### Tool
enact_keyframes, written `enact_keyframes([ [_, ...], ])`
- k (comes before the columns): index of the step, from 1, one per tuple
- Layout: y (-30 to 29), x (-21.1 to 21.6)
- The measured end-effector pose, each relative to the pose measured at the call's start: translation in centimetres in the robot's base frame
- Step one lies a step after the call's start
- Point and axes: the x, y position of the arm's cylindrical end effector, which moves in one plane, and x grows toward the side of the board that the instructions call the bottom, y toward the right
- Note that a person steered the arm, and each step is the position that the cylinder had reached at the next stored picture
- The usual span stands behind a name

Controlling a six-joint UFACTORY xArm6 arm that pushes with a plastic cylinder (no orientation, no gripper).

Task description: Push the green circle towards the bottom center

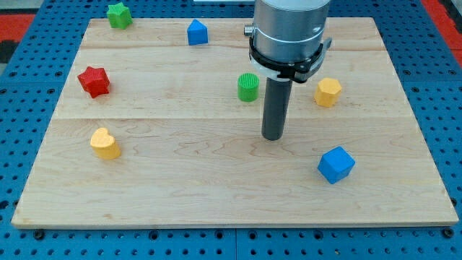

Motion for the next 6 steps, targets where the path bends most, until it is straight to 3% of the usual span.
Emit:
enact_keyframes([
  [1, 4.1, -2.9],
  [6, 2.3, -6.7],
])
